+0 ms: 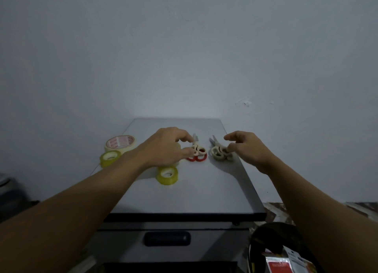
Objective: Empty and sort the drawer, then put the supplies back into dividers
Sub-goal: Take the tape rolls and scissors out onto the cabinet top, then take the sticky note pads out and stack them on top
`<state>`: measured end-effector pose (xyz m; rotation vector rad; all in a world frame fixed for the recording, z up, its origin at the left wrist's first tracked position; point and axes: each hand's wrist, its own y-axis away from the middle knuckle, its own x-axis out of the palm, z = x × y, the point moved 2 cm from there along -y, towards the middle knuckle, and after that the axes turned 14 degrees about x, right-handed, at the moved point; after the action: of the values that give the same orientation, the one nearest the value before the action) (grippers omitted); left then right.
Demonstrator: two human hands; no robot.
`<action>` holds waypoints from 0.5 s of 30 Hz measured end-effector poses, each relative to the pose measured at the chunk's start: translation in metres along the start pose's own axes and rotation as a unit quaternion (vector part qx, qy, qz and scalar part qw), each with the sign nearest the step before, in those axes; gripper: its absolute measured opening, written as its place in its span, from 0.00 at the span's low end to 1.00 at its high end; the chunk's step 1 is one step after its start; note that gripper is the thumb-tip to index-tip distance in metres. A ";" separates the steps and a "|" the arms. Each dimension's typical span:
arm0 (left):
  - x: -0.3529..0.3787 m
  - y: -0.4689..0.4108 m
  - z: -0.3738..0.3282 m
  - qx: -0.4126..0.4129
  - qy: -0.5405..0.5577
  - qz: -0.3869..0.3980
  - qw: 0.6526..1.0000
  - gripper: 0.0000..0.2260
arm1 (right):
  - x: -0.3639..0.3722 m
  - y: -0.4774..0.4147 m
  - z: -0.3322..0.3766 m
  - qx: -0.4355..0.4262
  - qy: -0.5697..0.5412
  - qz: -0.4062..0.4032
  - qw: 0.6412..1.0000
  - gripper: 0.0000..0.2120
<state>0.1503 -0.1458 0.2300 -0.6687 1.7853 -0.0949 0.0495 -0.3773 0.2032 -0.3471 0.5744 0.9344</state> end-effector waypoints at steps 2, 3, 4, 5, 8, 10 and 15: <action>-0.011 0.018 -0.009 0.008 0.014 -0.031 0.999 0.14 | -0.004 0.018 0.008 -0.017 0.009 -0.014 1.000 0.20; -0.016 0.027 -0.013 0.012 0.025 -0.048 0.998 0.13 | -0.005 0.028 0.012 -0.024 0.011 -0.020 0.999 0.19; -0.021 0.037 -0.017 0.013 0.034 -0.064 0.997 0.13 | -0.005 0.038 0.016 -0.034 0.014 -0.025 0.999 0.18; -0.025 0.047 -0.021 0.013 0.041 -0.076 0.996 0.12 | -0.005 0.049 0.020 -0.044 0.018 -0.029 0.998 0.18; -0.035 0.078 -0.032 0.014 0.051 -0.101 0.994 0.11 | 0.000 0.083 0.032 -0.069 0.017 -0.039 0.997 0.16; -0.039 0.099 -0.040 0.018 0.060 -0.109 0.992 0.10 | 0.007 0.104 0.036 -0.073 -0.006 -0.042 0.996 0.15; -0.036 0.154 -0.051 -0.020 0.106 -0.118 0.987 0.11 | 0.028 0.154 0.029 -0.056 -0.063 -0.041 0.996 0.15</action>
<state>0.0506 -0.0138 0.2174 -0.9264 1.9084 -0.3016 -0.0568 -0.2582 0.2039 -0.4064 0.3906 0.9036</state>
